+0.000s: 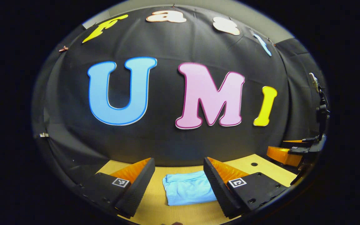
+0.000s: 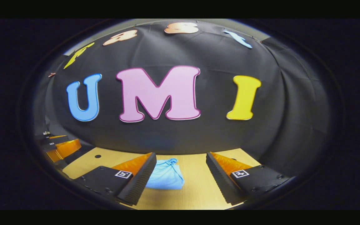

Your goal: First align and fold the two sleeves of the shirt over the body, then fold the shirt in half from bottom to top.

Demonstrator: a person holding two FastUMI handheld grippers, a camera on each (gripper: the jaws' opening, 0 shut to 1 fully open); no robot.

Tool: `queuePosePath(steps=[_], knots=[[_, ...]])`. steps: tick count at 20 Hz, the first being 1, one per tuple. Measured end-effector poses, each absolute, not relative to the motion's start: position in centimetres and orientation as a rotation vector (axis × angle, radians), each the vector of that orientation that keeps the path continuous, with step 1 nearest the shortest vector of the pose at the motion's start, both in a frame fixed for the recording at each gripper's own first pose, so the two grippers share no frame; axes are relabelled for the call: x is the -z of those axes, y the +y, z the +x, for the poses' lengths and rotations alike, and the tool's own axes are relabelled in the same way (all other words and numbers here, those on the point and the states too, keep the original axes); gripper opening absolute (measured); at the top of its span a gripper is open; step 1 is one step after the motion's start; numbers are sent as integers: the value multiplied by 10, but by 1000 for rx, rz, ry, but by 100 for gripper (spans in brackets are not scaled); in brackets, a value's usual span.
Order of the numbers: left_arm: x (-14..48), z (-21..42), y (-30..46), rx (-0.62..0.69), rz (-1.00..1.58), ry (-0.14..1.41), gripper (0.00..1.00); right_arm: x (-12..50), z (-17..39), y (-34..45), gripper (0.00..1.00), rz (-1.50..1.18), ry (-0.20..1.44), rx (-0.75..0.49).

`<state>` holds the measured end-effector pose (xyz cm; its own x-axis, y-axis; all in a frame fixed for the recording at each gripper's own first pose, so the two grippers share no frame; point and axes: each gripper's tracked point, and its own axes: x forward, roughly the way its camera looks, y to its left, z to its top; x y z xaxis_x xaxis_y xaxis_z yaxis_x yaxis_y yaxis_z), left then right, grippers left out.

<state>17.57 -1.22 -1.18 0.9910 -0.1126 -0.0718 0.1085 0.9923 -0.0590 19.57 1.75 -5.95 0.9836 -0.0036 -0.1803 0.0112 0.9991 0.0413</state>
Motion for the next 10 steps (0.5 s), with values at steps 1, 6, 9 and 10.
queuePosePath(steps=[1,6,9,10], knots=[[7,157,-9,117,-40,68,99,47,176,16,99,47,168,11],[-15,57,8,129,-105,66,99,-11,63,13,99,35,128,24],[-2,6,17,139,-139,125,99,-22,15,20,99,32,143,31],[-5,-9,20,137,-138,121,99,-25,0,21,94,22,151,41]])
